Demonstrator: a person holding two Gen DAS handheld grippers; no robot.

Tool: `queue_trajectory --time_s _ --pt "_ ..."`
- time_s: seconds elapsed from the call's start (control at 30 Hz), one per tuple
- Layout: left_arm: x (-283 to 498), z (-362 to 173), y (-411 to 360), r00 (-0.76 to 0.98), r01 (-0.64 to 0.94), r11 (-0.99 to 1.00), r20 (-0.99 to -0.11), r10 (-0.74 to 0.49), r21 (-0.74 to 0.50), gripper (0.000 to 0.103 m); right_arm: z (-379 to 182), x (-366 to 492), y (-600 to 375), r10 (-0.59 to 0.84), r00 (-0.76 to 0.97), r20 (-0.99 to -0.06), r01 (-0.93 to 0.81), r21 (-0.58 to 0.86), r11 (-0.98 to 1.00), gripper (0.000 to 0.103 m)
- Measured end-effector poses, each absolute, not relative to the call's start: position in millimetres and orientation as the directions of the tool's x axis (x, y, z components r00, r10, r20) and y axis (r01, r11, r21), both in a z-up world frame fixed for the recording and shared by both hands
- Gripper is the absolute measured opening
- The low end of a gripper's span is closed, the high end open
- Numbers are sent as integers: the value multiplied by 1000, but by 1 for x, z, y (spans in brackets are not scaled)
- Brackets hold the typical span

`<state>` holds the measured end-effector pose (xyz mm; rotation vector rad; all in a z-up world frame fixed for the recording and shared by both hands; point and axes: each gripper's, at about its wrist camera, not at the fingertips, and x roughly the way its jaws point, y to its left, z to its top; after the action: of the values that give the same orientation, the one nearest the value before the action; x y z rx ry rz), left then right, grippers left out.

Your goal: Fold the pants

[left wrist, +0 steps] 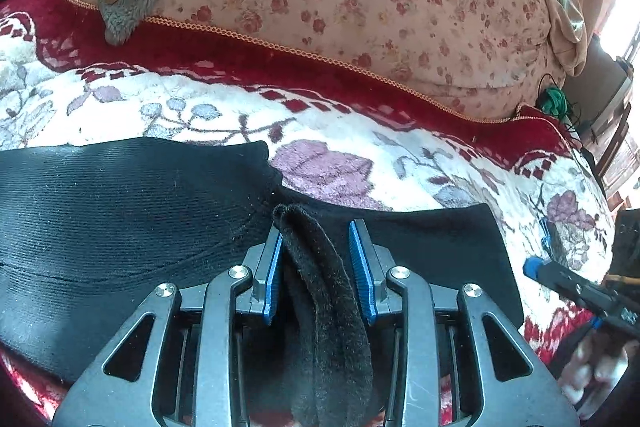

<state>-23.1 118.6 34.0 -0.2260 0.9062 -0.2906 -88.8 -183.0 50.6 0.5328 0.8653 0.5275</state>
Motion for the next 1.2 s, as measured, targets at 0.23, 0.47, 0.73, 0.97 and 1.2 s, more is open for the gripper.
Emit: queue_trajectory --time_s 0.23,0.47,0.73,0.97,1.2 --pt "-37 53 141 619 93 952 -732 -284 -290 31 41 -92 -138 668 423 -612 -329 583 742 24" --pt "-71 66 194 633 -27 952 -742 -220 -305 45 36 -87 -130 637 413 -651 -314 554 771 25" --pt "-103 60 251 604 -228 922 -788 -117 -312 46 65 -70 -90 743 347 -572 -382 637 669 42" --pt "-118 61 298 590 -394 860 -807 -34 -325 46 77 -38 -2 788 215 -577 -504 626 596 52" --pt "-129 50 342 578 -511 771 -816 -19 -380 46 75 3 86 799 91 -594 -579 622 528 52"
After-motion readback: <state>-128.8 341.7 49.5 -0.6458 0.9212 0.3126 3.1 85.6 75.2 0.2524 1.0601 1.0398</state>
